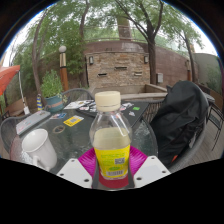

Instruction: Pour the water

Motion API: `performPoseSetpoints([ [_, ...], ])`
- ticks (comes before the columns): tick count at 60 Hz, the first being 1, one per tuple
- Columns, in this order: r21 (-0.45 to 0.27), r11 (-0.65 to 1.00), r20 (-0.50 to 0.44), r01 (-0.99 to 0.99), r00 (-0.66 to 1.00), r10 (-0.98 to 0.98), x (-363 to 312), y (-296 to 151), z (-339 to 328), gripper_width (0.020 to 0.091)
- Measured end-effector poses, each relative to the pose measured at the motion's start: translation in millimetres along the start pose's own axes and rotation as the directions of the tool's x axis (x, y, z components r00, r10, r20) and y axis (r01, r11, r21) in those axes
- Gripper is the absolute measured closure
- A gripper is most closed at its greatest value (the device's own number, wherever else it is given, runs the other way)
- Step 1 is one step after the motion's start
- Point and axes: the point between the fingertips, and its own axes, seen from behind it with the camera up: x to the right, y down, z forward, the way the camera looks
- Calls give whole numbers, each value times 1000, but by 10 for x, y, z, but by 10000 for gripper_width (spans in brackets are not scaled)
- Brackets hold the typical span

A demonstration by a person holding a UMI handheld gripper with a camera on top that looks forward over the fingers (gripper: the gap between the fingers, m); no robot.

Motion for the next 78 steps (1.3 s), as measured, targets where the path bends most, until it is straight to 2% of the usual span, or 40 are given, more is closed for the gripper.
performPoseSetpoints([
  [5,5,1000,-11,4,1000,-4,61,59,-16,603],
  [7,-15,1000,-19,-2,1000,2,37,77,-5,559],
  [12,-113,993,-35,-37,999,33,-26,320,-74,316],
  [14,-114,992,-45,-46,998,41,26,367,-120,253],
  [15,-112,992,-57,-50,997,44,38,375,-151,245],
  [23,-158,983,-119,-92,990,74,-10,528,-544,266],
  [29,-148,982,-140,-120,985,100,-259,412,-1095,266],
  [35,-133,977,-135,-164,980,146,-700,252,-1746,264],
  [43,-148,970,-139,-192,975,172,-1371,135,-2657,265],
  [48,-129,963,-149,-237,965,217,-1827,35,-3191,265],
  [52,-114,946,-76,-304,952,297,-2375,-42,-3544,263],
  [59,-10,887,134,-461,879,458,-3504,-673,-4214,259],
  [66,4,790,293,-614,756,586,-4230,-1084,-4705,261],
  [69,12,749,325,-662,711,623,-4398,-1199,-4880,261],
  [74,30,724,332,-689,691,643,-4289,-1260,-5007,264],
  [78,29,747,300,-664,719,627,-4115,-1176,-5058,263],
])
